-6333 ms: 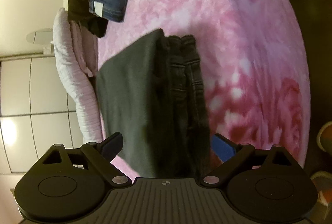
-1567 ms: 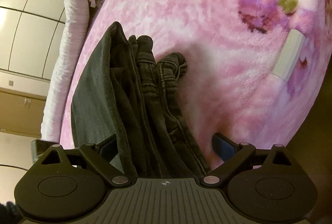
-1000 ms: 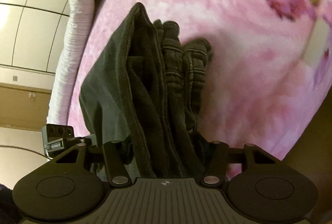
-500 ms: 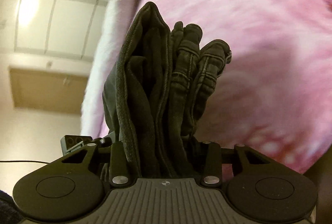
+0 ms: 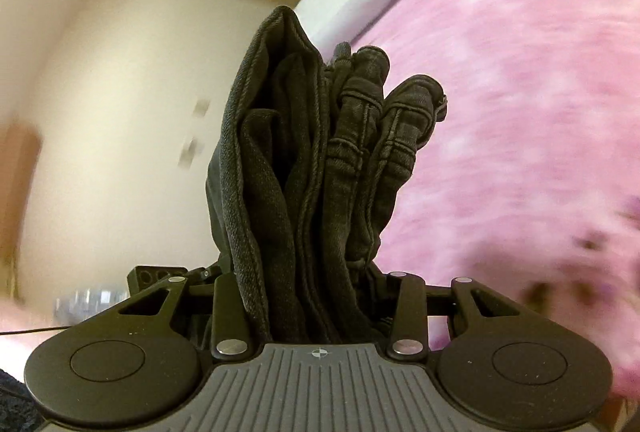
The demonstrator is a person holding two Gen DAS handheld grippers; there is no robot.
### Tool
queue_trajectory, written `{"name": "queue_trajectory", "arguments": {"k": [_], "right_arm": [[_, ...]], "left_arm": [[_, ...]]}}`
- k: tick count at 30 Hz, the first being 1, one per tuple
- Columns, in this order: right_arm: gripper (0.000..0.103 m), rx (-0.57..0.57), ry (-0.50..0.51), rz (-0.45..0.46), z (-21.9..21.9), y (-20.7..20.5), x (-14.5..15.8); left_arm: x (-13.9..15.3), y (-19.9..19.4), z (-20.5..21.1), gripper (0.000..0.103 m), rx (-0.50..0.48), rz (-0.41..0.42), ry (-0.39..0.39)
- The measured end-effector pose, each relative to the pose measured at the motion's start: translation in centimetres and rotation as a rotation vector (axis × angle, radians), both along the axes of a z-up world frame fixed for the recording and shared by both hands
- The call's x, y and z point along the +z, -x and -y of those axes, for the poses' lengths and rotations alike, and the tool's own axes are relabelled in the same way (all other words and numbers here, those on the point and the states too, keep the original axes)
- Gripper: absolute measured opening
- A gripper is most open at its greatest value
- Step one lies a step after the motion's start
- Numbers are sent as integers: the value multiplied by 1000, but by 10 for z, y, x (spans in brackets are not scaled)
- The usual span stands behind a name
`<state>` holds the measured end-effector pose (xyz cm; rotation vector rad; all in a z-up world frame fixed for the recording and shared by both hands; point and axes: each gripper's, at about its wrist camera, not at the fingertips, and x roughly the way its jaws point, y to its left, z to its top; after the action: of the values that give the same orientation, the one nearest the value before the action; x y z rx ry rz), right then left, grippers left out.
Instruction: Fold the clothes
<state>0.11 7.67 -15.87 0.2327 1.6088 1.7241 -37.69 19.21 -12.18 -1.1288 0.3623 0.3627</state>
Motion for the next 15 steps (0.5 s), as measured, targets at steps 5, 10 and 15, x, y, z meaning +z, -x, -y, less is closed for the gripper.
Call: {"name": "queue_trajectory", "arguments": {"k": [5,10,15], "right_arm": [[40,191,-61,5,-105,82,30],[40,230,-88,-12,-179,184,40],[40,222,-77,-33,-240,262,37]], "left_arm": [[22,113,-49,29,155,7,-46],[32,200,-124,29,179,-8,-60],[41,276,-200,29,170,-40,-58]]}}
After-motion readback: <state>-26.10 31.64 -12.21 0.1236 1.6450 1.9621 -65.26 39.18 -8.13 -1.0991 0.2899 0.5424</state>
